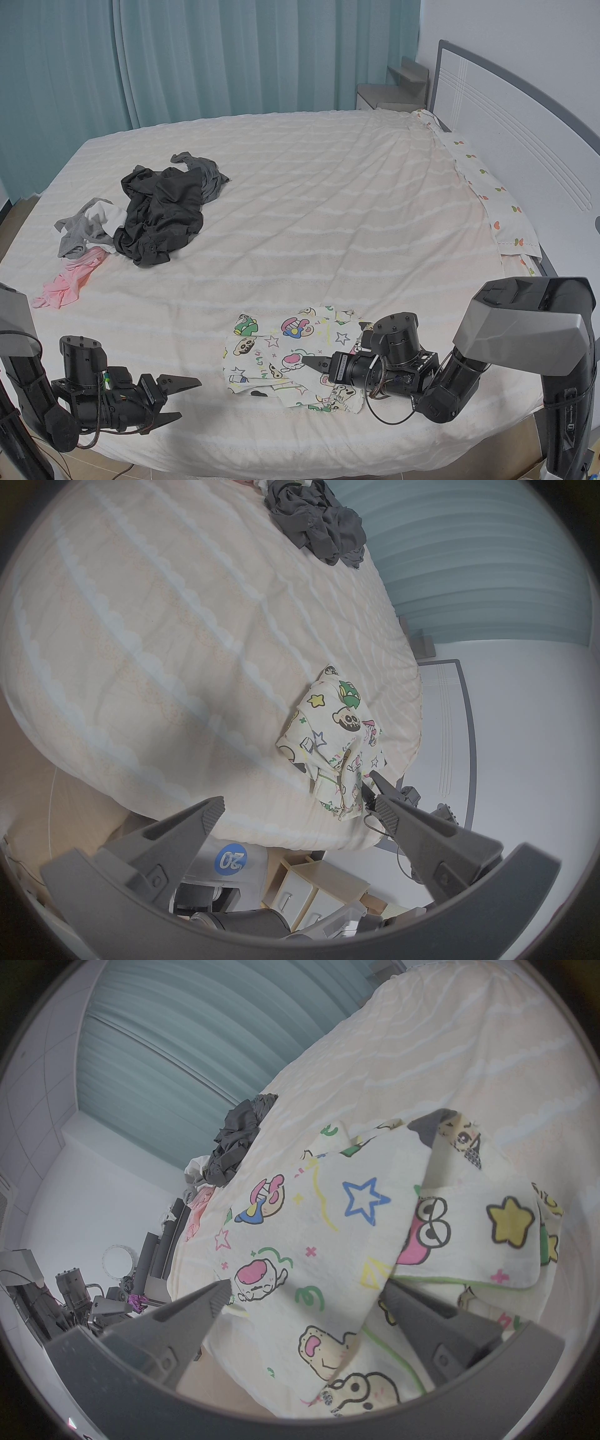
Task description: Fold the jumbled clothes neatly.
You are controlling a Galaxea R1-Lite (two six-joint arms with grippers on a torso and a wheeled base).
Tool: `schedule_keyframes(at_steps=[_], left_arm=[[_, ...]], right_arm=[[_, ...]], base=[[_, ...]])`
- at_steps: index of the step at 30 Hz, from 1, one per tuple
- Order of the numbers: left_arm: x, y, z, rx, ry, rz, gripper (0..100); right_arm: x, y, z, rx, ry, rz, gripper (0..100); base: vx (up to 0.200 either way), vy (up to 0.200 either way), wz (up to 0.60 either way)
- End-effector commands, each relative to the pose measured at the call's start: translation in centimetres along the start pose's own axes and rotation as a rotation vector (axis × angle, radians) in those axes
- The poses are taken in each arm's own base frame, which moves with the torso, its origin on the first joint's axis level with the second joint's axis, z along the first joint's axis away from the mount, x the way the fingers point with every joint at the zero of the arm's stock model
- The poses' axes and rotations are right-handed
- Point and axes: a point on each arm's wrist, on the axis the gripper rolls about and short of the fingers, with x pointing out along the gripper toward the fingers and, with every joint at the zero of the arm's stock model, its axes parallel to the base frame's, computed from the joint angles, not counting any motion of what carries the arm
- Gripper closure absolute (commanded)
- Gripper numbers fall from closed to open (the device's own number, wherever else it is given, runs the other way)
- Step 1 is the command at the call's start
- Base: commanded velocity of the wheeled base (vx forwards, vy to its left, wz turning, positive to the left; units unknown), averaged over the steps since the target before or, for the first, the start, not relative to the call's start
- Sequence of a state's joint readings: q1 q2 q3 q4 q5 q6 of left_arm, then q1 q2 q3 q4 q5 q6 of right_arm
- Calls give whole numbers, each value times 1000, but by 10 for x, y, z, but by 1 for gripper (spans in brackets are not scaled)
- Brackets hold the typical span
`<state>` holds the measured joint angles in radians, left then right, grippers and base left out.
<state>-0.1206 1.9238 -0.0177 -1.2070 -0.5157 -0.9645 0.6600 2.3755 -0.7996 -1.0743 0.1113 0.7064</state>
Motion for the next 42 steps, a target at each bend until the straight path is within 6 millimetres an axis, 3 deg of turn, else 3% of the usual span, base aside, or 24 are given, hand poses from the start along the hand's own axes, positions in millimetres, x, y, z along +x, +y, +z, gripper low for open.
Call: schedule_keyframes(at_steps=[1, 11, 20, 30, 37, 42], left_arm=[[-1, 2, -3, -8, 8, 11, 0], [-1, 2, -3, -8, 8, 11, 0], [-1, 2, -3, -6, 7, 12, 0], [-1, 2, -3, -6, 9, 13, 0], [0, 3, -3, -3, 11, 17, 0], [0, 3, -3, -1, 12, 18, 0]], right_arm=[[-2, 1, 1, -2, -15, -11, 100], [-12, 3, 6, 1, -43, -31, 100], [-45, -4, 24, 25, -87, -55, 100], [-53, -18, 45, 47, -127, -59, 100], [-65, -20, 49, 69, -20, -44, 100], [-63, -30, 64, 93, -23, -35, 100]], base=[[0, 0, 0], [0, 0, 0], [0, 0, 0], [0, 0, 0], [0, 0, 0], [0, 0, 0]])
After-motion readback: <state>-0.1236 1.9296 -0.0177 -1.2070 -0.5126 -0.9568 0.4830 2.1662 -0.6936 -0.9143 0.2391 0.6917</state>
